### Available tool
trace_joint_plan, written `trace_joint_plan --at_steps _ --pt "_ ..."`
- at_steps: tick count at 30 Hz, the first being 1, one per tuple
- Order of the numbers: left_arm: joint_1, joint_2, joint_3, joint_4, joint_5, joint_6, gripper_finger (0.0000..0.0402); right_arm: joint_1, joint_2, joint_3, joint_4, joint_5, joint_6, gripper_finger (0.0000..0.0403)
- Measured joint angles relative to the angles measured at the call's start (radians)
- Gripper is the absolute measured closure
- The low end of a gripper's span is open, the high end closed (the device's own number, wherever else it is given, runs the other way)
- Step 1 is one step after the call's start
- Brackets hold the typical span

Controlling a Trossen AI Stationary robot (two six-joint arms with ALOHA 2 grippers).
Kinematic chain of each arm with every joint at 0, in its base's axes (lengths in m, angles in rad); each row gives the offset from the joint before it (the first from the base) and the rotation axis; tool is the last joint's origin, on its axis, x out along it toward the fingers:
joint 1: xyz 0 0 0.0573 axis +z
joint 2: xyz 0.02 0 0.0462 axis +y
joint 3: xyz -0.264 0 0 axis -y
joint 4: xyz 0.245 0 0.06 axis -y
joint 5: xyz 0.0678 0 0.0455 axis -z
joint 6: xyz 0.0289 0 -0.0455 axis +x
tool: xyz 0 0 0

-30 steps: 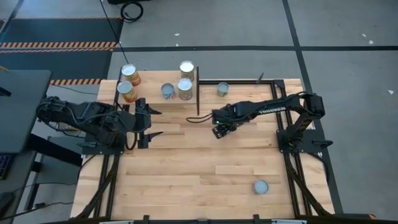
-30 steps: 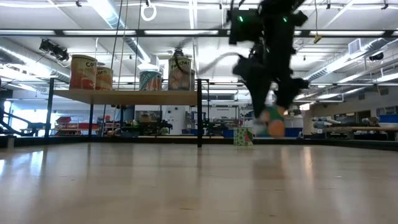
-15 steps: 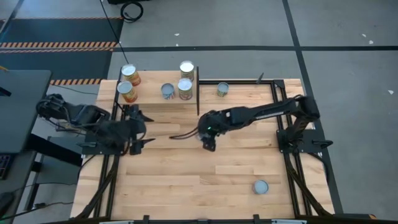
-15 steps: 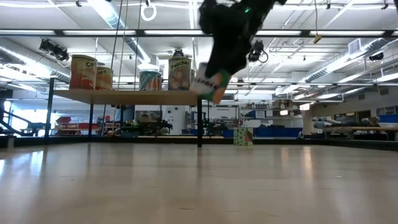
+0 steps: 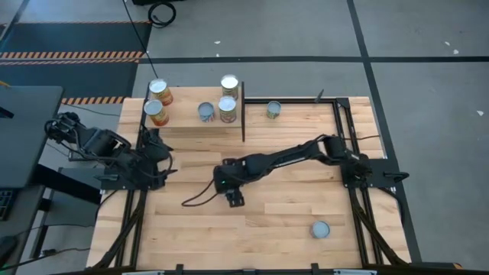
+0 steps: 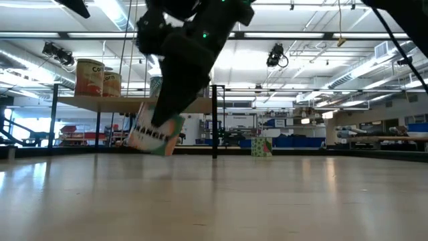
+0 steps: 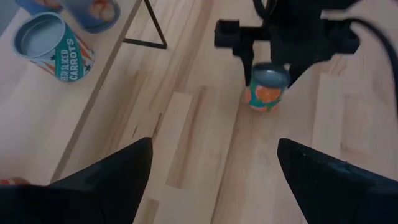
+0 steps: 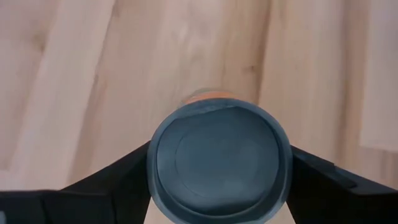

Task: Pick and place cans onto a shelf
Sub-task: Put the canned oranges on the shelf

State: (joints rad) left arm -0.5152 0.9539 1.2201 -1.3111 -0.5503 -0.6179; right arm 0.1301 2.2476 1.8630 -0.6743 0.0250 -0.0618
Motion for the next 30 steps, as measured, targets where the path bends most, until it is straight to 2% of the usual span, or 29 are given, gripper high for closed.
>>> trace_joint_plan --at_steps 8,16,21,25,30 --pt "0.000 0.001 0.000 0.024 -0.027 0.001 0.0049 0.007 0.058 0.020 0.070 -0.003 -0.011 0.0083" --pt "0.000 0.002 0.000 0.101 -0.049 0.035 0.0049 0.014 0.047 0.019 0.128 -0.012 0.006 0.0033" --pt "0.001 0.023 -0.011 0.120 -0.062 0.003 0.0049 0.025 0.003 0.017 0.073 0.020 0.010 0.0024" --pt "-0.005 0.036 -0.113 0.190 -0.029 -0.025 0.0049 0.066 -0.098 -0.032 0.013 0.120 0.015 0.0027" --pt "-0.040 0.034 -0.328 0.452 -0.023 0.002 0.0049 0.102 -0.269 -0.287 0.047 0.174 0.129 0.0027"
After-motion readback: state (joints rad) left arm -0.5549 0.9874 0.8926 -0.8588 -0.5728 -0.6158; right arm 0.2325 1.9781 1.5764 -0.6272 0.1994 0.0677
